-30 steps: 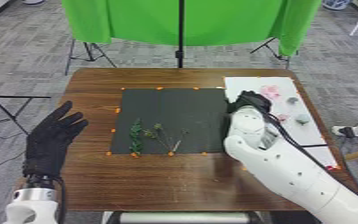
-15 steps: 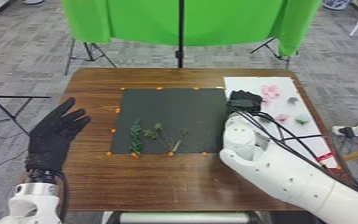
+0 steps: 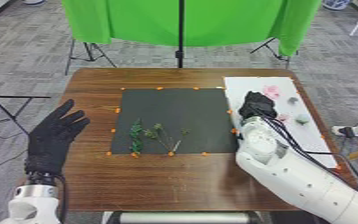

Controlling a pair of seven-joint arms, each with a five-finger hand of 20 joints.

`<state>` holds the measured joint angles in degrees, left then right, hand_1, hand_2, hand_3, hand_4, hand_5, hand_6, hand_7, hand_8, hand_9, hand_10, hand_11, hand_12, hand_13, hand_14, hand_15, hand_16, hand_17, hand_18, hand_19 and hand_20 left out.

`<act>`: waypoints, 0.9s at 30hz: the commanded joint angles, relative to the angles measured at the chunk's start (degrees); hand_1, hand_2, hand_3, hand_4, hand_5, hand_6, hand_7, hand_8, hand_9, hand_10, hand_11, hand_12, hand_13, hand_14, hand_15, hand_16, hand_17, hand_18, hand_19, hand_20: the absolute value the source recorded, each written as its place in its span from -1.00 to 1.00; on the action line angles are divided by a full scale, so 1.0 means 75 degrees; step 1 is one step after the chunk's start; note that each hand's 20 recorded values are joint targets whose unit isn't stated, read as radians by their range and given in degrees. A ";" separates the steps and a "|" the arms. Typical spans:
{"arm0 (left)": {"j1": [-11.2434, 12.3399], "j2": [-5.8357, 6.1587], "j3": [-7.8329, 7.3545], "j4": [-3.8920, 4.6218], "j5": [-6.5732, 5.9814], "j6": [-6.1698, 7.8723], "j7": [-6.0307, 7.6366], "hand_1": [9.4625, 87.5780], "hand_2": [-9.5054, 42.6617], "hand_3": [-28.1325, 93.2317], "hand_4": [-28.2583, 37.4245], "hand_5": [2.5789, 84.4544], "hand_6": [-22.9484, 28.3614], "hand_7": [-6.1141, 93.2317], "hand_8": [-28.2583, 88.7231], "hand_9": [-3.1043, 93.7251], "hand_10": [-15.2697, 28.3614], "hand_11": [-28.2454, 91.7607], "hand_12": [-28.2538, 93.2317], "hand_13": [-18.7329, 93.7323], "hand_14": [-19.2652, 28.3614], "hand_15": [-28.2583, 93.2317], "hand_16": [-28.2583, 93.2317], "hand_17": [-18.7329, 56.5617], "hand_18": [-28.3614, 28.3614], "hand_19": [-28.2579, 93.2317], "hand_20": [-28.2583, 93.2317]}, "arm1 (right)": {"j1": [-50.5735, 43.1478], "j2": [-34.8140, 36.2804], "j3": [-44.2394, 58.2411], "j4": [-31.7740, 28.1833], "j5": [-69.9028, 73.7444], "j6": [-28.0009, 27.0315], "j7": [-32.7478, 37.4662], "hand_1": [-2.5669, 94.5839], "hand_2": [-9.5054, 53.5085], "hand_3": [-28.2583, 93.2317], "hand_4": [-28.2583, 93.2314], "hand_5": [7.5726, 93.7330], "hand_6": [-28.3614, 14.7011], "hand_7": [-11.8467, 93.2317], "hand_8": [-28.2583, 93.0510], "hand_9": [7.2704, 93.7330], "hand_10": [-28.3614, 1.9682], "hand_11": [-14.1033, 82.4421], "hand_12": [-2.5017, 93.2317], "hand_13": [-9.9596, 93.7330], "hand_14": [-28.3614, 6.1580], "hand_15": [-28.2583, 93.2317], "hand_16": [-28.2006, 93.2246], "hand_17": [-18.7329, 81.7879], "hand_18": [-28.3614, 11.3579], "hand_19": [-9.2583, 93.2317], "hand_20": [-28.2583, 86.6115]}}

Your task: Arrange flowers

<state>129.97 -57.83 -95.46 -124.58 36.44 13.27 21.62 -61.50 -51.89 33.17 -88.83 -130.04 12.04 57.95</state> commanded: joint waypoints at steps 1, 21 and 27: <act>0.0338 0.0199 0.0005 -0.0053 -0.0171 0.0197 0.0369 -0.61 -0.27 0.71 -0.77 -0.10 0.28 -0.63 -0.66 -0.16 0.64 -0.07 -0.32 -0.21 0.89 0.35 -0.65 -0.72 0.83 0.28 -0.13 | 0.0354 0.0668 0.0035 -0.0966 -0.0186 0.0530 -0.0142 0.14 -1.00 0.83 -1.00 0.83 0.08 -0.27 -0.14 0.79 0.14 0.38 -0.36 0.69 0.11 0.87 -0.20 0.18 -0.93 1.00 0.56; 0.0403 0.0199 -0.0113 -0.0112 -0.0084 0.0165 0.0251 -0.61 -0.27 0.71 -0.76 -0.10 0.28 -0.63 -0.66 -0.16 0.64 -0.07 -0.32 -0.20 0.89 0.35 -0.65 -0.72 0.83 0.28 -0.13 | -0.0554 -0.0410 -0.0643 -0.2669 -0.0826 -0.1528 -0.0519 0.16 -1.00 0.84 -1.00 0.87 0.05 -0.32 -0.13 0.80 0.10 0.40 -0.36 0.71 0.08 0.89 -0.21 0.21 -0.98 1.00 0.63; 0.0385 0.0112 -0.0189 -0.0113 -0.0003 0.0115 0.0097 -0.61 -0.27 0.71 -0.76 -0.10 0.28 -0.63 -0.66 -0.16 0.64 -0.07 -0.32 -0.20 0.89 0.35 -0.65 -0.72 0.83 0.28 -0.13 | -0.0593 -0.0778 -0.0844 -0.2240 -0.0923 -0.1948 -0.0448 0.15 -1.00 0.84 -1.00 0.88 0.06 -0.33 -0.14 0.81 0.10 0.40 -0.37 0.71 0.08 0.88 -0.22 0.22 -0.99 1.00 0.63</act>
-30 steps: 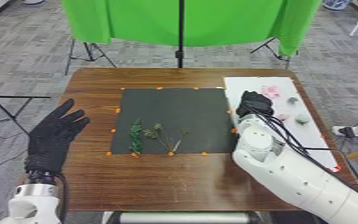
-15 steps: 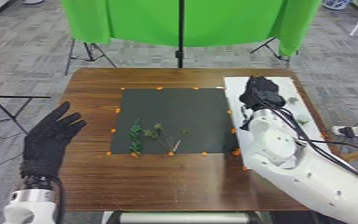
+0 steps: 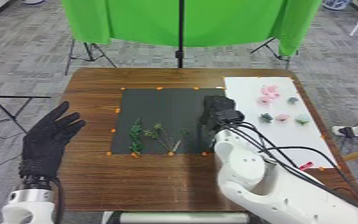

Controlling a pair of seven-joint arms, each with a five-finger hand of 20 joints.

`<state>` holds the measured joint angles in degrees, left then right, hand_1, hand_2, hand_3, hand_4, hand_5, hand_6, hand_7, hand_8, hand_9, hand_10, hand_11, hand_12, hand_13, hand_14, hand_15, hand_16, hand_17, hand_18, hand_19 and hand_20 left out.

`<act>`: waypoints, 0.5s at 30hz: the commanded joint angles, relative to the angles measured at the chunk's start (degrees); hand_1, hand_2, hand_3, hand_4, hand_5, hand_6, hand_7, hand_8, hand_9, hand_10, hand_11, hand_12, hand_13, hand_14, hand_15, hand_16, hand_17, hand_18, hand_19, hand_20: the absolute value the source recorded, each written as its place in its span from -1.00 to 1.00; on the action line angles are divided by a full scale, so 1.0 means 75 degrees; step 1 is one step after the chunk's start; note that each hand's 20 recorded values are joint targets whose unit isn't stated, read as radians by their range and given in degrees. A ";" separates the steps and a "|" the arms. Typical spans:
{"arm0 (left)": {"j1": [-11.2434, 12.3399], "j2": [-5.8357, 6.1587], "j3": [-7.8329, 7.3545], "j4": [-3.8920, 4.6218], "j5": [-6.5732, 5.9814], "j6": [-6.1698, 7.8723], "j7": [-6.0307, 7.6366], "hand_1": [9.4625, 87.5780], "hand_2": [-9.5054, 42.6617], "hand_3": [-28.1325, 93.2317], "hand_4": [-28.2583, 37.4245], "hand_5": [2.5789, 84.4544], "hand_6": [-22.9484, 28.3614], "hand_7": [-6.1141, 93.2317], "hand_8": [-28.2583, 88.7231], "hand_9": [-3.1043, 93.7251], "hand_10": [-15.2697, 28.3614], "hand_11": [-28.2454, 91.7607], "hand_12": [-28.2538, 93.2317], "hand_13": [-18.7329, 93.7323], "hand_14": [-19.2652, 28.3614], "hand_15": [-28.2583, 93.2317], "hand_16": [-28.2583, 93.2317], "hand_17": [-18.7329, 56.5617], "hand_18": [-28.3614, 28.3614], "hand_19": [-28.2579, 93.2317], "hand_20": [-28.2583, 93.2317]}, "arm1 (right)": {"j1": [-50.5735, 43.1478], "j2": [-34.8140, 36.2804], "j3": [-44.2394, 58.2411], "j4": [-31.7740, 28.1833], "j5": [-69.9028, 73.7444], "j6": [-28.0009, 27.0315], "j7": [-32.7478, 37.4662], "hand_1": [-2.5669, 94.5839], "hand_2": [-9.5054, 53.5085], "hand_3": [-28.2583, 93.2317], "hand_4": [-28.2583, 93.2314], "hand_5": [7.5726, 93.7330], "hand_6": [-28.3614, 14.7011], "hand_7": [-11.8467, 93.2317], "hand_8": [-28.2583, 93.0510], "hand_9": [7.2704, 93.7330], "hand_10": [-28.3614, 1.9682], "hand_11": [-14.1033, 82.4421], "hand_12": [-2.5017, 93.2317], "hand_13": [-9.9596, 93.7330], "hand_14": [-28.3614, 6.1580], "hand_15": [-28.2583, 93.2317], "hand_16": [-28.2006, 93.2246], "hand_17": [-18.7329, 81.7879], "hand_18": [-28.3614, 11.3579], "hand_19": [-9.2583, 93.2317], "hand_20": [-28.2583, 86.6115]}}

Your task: Arrange flowers

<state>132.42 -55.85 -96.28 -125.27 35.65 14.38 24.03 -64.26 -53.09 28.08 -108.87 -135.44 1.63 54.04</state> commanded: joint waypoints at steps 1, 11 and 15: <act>0.0057 -0.0209 -0.0110 -0.0028 0.0147 -0.0075 -0.0353 -0.61 -0.27 0.72 -0.76 -0.10 0.28 -0.63 -0.66 -0.16 0.64 -0.07 -0.32 -0.20 0.89 0.35 -0.65 -0.72 0.83 0.28 -0.13 | -0.0309 -0.0656 -0.0110 0.0427 -0.0206 -0.0616 0.0127 0.15 -1.00 0.84 -1.00 0.88 0.07 -0.33 -0.15 0.81 0.10 0.40 -0.37 0.72 0.08 0.88 -0.22 0.22 -0.99 1.00 0.63; 0.0095 -0.0220 -0.0103 -0.0040 0.0148 -0.0077 -0.0343 -0.60 -0.28 0.72 -0.76 -0.10 0.29 -0.63 -0.66 -0.16 0.64 -0.07 -0.32 -0.21 0.89 0.35 -0.65 -0.72 0.83 0.28 -0.13 | -0.0232 -0.0794 -0.0292 0.0557 -0.0590 -0.0848 0.0696 0.17 -1.00 0.76 -0.99 0.90 0.08 -0.37 -0.27 0.82 0.13 0.38 -0.37 0.72 0.10 0.85 -0.24 0.24 -0.99 1.00 0.61; 0.0087 -0.0201 -0.0081 -0.0031 0.0141 -0.0086 -0.0324 -0.60 -0.28 0.72 -0.76 -0.10 0.29 -0.64 -0.66 -0.15 0.63 -0.07 -0.32 -0.21 0.89 0.35 -0.65 -0.72 0.82 0.28 -0.13 | -0.0311 -0.0731 -0.0179 0.0482 -0.0376 -0.0874 0.0590 0.18 -1.00 0.71 -1.00 0.88 0.09 -0.37 -0.32 0.81 0.13 0.38 -0.37 0.71 0.10 0.84 -0.24 0.24 -0.99 1.00 0.60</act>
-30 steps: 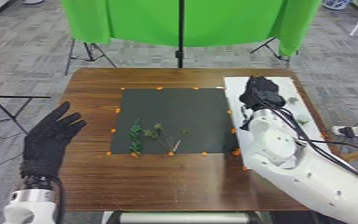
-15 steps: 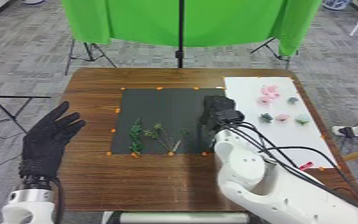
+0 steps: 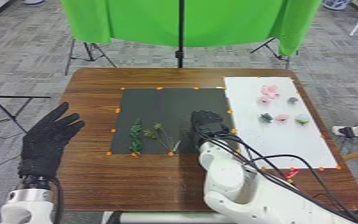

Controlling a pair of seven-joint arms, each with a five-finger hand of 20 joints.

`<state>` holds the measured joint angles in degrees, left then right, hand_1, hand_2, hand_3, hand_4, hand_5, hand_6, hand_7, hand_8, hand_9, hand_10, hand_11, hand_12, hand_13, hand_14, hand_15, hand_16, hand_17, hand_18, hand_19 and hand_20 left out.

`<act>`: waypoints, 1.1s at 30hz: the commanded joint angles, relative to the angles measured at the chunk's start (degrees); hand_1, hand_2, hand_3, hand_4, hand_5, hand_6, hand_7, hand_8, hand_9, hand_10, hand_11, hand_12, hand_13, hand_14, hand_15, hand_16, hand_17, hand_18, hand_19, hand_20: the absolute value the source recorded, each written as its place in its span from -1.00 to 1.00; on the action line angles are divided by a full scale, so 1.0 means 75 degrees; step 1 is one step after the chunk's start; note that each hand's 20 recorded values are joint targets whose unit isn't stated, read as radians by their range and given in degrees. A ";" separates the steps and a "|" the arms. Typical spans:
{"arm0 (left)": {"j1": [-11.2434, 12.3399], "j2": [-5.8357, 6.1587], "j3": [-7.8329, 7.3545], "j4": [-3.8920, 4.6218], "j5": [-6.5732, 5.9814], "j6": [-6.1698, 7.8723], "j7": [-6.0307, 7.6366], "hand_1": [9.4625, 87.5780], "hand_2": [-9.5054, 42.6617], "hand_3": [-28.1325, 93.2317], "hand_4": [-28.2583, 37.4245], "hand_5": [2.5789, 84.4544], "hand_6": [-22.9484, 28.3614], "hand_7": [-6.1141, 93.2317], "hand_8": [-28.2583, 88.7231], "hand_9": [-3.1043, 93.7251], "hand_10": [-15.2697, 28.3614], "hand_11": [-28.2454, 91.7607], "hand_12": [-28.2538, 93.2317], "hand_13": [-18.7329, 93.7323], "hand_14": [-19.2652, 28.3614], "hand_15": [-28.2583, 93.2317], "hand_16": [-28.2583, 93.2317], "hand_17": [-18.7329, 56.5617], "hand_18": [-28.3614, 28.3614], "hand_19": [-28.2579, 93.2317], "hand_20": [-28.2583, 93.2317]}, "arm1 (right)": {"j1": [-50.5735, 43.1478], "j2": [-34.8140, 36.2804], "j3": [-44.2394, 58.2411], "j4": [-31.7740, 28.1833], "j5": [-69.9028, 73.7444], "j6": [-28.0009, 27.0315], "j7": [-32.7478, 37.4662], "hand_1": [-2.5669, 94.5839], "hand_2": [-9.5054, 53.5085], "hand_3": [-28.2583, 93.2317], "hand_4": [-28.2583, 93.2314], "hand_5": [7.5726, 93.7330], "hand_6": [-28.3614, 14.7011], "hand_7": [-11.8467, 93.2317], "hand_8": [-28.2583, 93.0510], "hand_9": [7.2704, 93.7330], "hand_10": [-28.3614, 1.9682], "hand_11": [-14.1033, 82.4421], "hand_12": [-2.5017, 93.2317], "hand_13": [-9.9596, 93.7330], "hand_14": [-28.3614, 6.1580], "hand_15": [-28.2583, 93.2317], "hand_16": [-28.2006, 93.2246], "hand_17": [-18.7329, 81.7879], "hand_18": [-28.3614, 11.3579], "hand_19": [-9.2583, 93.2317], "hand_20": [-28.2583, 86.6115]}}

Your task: Arrange flowers

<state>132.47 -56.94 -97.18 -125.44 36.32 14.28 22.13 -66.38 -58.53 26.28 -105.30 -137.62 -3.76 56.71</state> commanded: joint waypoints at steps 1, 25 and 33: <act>0.0085 -0.0058 0.0044 -0.0018 0.0042 -0.0045 -0.0079 -0.60 -0.28 0.72 -0.75 -0.10 0.29 -0.64 -0.66 -0.15 0.63 -0.07 -0.32 -0.20 0.89 0.35 -0.65 -0.72 0.82 0.28 -0.13 | -0.0085 -0.0036 0.0101 0.0001 -0.0149 -0.0095 0.0213 0.16 -1.00 0.68 -1.00 0.87 0.09 -0.36 -0.32 0.80 0.11 0.39 -0.38 0.71 0.09 0.83 -0.24 0.24 -0.99 1.00 0.60; 0.0256 0.0040 0.0050 -0.0055 -0.0056 0.0044 0.0171 -0.59 -0.28 0.72 -0.73 -0.09 0.29 -0.63 -0.66 -0.15 0.64 -0.07 -0.32 -0.20 0.89 0.35 -0.65 -0.72 0.82 0.28 -0.13 | -0.0375 0.0783 0.1243 -0.1299 -0.0017 -0.0342 0.0167 -0.17 -1.00 0.64 -1.00 0.60 -0.09 -0.35 -0.70 0.49 -0.34 0.53 -0.50 0.56 -0.17 0.87 -0.28 0.21 -1.00 1.00 0.61; 0.0098 0.0173 0.0117 0.0019 -0.0154 0.0077 0.0247 -0.59 -0.28 0.72 -0.74 -0.09 0.29 -0.64 -0.66 -0.15 0.64 -0.07 -0.32 -0.20 0.90 0.35 -0.65 -0.72 0.82 0.28 -0.13 | -0.1063 0.1613 0.3417 -0.1171 0.1469 0.0120 -0.0019 -0.14 -1.00 0.72 -0.95 0.32 0.02 -0.51 -0.72 0.30 -0.59 0.12 -0.64 0.33 -0.35 0.78 -0.36 0.01 -1.00 1.00 0.38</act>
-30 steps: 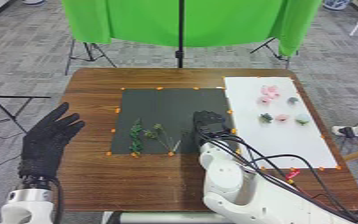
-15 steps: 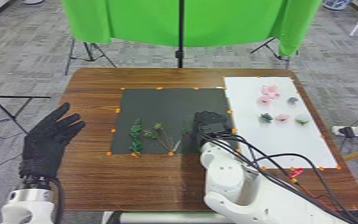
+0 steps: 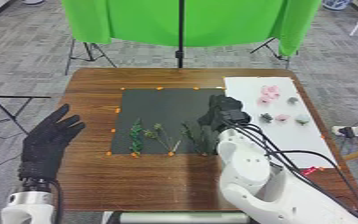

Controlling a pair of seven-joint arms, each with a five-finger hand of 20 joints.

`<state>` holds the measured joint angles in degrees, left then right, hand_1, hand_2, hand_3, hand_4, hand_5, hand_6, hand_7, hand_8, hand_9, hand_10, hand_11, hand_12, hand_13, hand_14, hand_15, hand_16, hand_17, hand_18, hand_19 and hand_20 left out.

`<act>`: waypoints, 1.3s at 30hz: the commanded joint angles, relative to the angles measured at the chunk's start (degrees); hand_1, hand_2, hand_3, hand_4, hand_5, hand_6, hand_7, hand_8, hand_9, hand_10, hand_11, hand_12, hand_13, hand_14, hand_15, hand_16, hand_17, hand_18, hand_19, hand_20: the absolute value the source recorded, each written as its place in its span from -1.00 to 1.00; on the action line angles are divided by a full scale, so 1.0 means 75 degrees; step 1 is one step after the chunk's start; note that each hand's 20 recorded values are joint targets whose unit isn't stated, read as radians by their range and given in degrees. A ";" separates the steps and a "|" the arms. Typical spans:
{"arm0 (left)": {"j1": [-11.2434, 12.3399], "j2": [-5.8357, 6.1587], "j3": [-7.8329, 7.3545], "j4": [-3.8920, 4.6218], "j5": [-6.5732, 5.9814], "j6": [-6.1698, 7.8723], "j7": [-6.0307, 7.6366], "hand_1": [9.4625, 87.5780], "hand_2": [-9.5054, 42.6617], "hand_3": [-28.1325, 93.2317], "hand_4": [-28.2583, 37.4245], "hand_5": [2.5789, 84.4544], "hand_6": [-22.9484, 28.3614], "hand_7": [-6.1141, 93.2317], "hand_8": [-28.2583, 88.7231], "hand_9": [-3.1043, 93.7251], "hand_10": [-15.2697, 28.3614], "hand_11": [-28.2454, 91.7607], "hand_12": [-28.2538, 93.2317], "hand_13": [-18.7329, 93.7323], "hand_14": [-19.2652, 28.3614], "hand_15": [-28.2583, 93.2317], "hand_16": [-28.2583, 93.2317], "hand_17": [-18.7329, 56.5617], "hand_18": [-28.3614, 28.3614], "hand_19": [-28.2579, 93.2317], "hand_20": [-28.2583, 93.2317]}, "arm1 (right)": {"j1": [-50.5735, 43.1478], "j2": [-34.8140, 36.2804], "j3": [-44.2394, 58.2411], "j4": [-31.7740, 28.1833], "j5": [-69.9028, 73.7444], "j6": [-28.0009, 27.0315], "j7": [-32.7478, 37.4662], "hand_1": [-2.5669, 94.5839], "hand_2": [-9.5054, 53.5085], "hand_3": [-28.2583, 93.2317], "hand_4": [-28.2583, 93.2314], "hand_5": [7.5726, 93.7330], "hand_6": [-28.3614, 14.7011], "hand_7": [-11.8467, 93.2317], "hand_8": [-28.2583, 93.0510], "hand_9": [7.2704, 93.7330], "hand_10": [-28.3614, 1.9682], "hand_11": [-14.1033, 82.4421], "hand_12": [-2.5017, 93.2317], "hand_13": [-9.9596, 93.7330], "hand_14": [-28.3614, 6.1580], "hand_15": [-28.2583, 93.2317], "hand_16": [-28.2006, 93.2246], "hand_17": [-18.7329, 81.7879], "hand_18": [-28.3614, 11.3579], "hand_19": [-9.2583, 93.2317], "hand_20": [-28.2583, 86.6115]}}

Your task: Arrange flowers

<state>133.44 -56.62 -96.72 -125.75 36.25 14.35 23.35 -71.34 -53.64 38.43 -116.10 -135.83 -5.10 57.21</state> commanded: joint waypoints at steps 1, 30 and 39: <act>-0.0016 0.0114 0.0038 0.0060 -0.0143 0.0073 0.0085 -0.59 -0.28 0.72 -0.74 -0.09 0.30 -0.64 -0.66 -0.15 0.64 -0.07 -0.32 -0.20 0.90 0.35 -0.65 -0.72 0.82 0.28 -0.13 | -0.0519 0.1046 0.2037 0.0352 0.1664 0.0438 -0.0212 -0.13 -1.00 0.74 -0.96 0.27 0.05 -0.52 -0.72 0.26 -0.61 0.04 -0.65 0.30 -0.35 0.76 -0.38 -0.01 -1.00 1.00 0.37; 0.0037 0.0083 0.0022 0.0043 -0.0265 0.0229 0.0141 -0.60 -0.28 0.71 -0.76 -0.09 0.30 -0.64 -0.66 -0.15 0.65 -0.07 -0.32 -0.20 0.90 0.35 -0.65 -0.72 0.82 0.28 -0.13 | -0.0053 0.1444 0.0638 0.1927 0.0624 0.0937 0.0170 0.30 -1.00 0.57 -1.00 0.86 0.29 -0.45 -0.47 1.00 0.43 -0.36 -0.22 0.73 0.35 0.57 -0.24 0.13 -0.85 1.00 0.46; 0.0117 0.0050 -0.0086 -0.0010 -0.0263 0.0288 0.0128 -0.60 -0.28 0.71 -0.76 -0.09 0.30 -0.64 -0.66 -0.15 0.64 -0.07 -0.32 -0.20 0.90 0.35 -0.65 -0.72 0.82 0.28 -0.13 | 0.0386 0.0694 0.0188 0.0893 0.0382 0.1905 -0.1178 0.29 -1.00 0.62 -1.00 0.89 0.23 -0.44 -0.44 1.00 0.41 -0.27 -0.24 0.77 0.36 0.56 -0.21 0.17 -0.88 1.00 0.47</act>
<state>133.05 -55.63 -96.70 -125.64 34.33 15.58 24.70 -72.43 -43.06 43.14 -103.10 -131.03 5.13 57.63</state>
